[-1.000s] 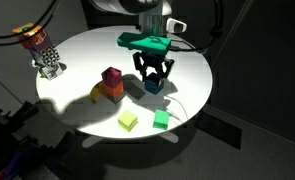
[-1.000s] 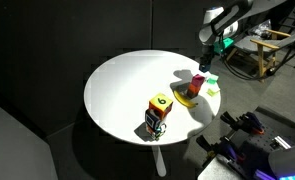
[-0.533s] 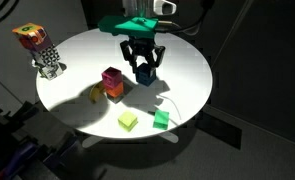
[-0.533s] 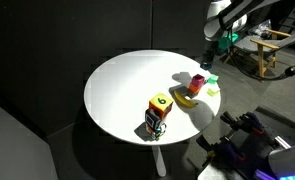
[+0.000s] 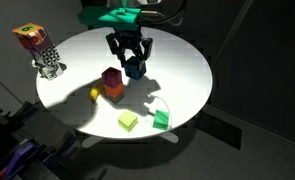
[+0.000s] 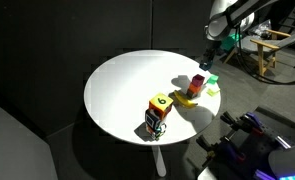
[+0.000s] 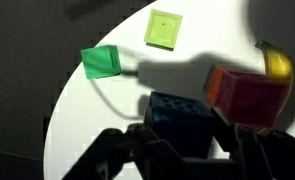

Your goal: Put the blue block on the pink block

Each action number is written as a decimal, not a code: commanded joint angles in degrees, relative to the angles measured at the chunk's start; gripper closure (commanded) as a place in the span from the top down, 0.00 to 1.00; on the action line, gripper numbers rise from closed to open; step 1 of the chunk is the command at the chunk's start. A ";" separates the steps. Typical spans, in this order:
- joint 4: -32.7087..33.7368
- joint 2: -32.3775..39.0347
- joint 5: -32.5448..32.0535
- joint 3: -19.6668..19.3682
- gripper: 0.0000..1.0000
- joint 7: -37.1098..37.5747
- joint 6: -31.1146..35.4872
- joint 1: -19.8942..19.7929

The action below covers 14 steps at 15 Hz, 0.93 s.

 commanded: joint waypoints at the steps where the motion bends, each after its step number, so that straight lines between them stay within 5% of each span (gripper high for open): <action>1: -4.64 -4.14 0.19 0.64 0.34 -1.19 1.54 0.45; 14: -8.59 -7.86 3.82 2.51 0.34 -6.68 1.71 0.74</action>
